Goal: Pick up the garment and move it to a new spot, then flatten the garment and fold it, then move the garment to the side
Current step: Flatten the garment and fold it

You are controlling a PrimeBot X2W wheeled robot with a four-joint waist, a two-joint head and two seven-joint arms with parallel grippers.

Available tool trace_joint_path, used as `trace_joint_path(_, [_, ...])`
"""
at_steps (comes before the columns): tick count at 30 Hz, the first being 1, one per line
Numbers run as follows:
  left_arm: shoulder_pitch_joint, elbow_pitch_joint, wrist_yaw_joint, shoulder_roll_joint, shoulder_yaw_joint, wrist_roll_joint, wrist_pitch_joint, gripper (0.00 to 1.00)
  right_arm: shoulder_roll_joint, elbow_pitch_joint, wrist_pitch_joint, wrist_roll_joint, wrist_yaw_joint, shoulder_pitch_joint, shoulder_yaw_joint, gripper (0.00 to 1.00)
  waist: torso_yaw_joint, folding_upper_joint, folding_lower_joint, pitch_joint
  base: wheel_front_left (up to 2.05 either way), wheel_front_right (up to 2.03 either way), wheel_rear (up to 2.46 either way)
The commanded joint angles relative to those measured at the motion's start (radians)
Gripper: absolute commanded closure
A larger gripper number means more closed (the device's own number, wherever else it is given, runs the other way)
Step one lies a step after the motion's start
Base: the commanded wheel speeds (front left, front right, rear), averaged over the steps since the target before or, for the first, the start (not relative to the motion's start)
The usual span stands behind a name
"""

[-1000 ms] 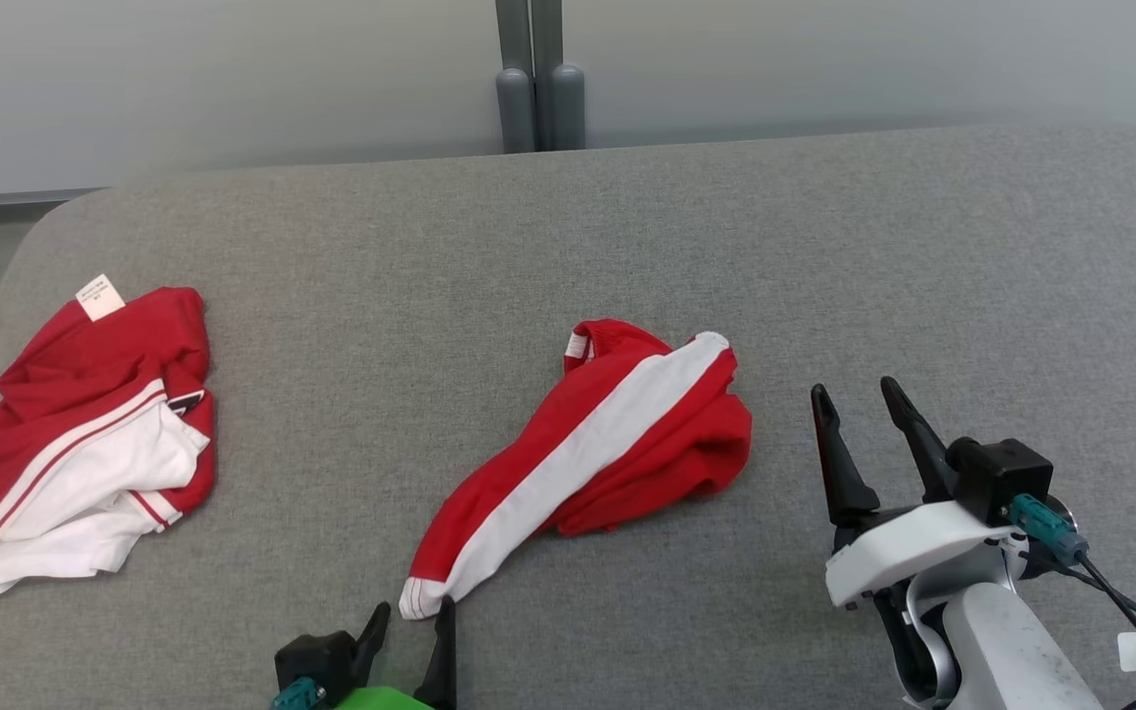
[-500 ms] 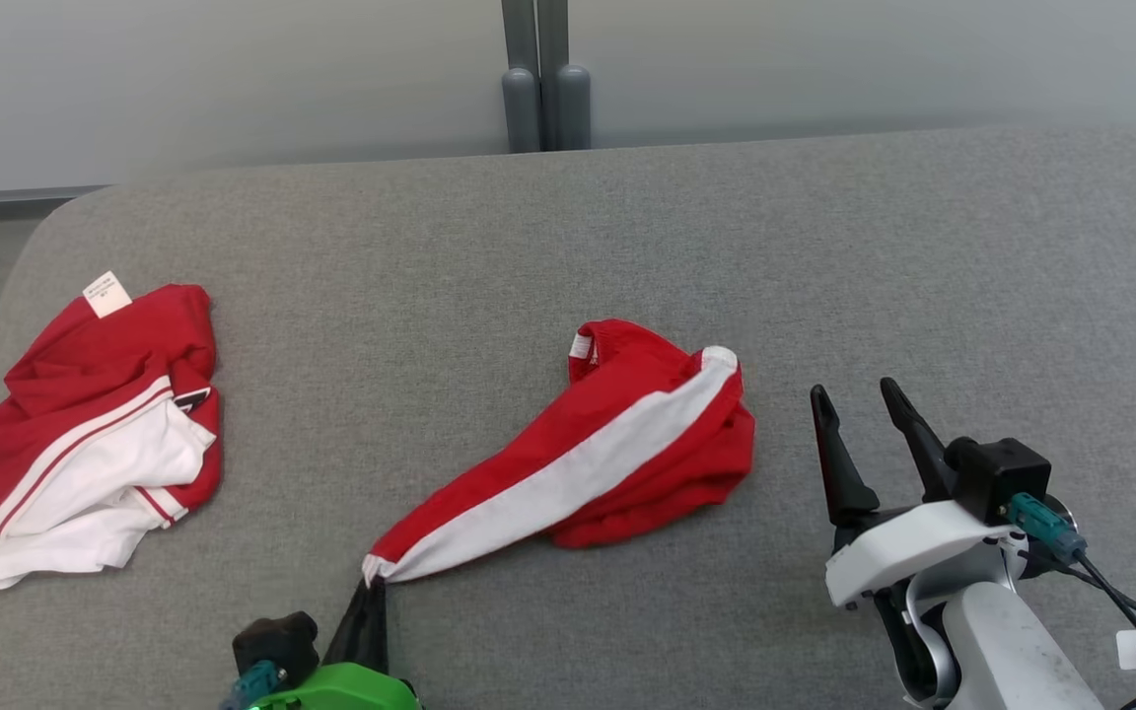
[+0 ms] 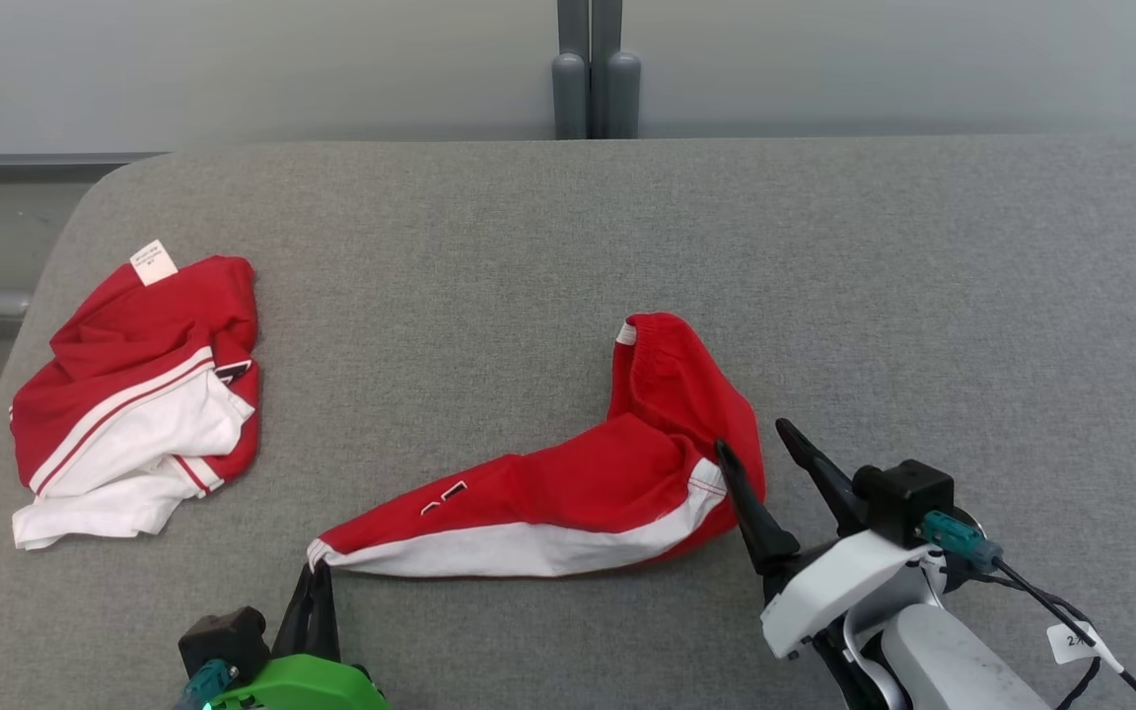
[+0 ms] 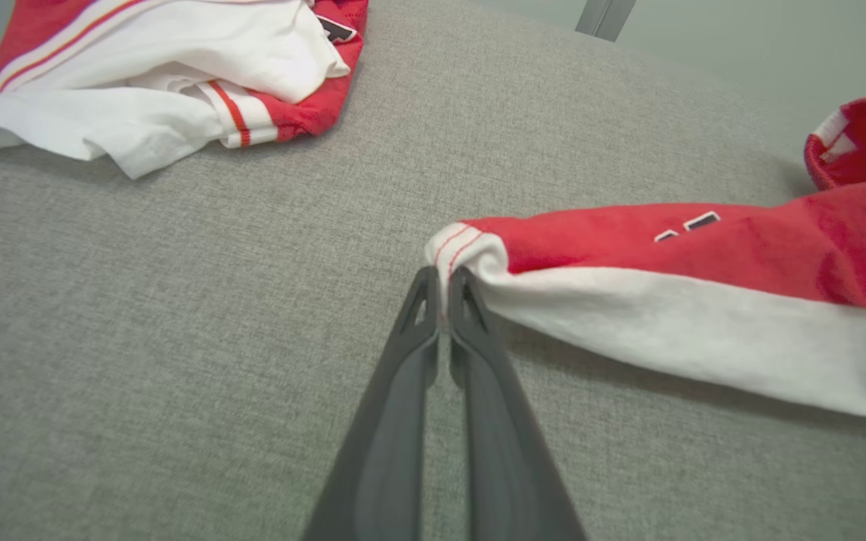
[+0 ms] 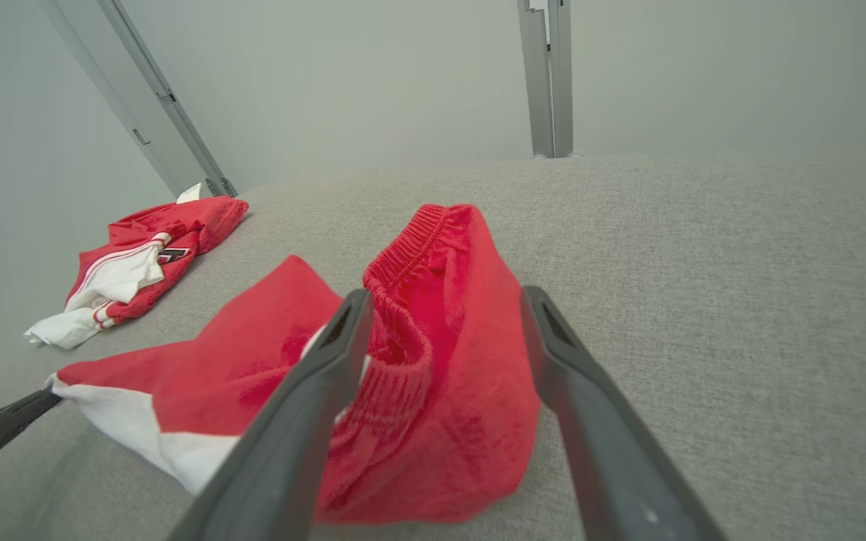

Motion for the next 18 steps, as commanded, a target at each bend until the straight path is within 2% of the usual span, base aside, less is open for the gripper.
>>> trace_joint_path(1, [-0.002, -0.005, -0.002, 0.004, 0.002, -0.014, 0.000, 1.00, -0.017, -0.013, -0.003, 0.019, 0.000, -0.006, 0.016, 0.00, 0.003, -0.0001, 0.0000, 0.006, 0.00, 0.00, 0.00])
trace_joint_path(10, [-0.008, -0.009, 0.013, 0.004, -0.010, -0.029, 0.000, 1.00, -0.097, -0.123, -0.003, 0.070, 0.000, 0.024, 0.168, 0.00, -0.015, -0.0001, 0.0000, 0.012, 0.00, 0.00, 0.00])
trace_joint_path(18, [-0.012, -0.007, 0.010, 0.004, -0.001, -0.020, 0.000, 1.00, -0.126, -0.101, -0.003, 0.052, 0.000, 0.004, 0.218, 0.00, -0.017, -0.0001, 0.0000, 0.009, 0.00, 0.00, 0.00])
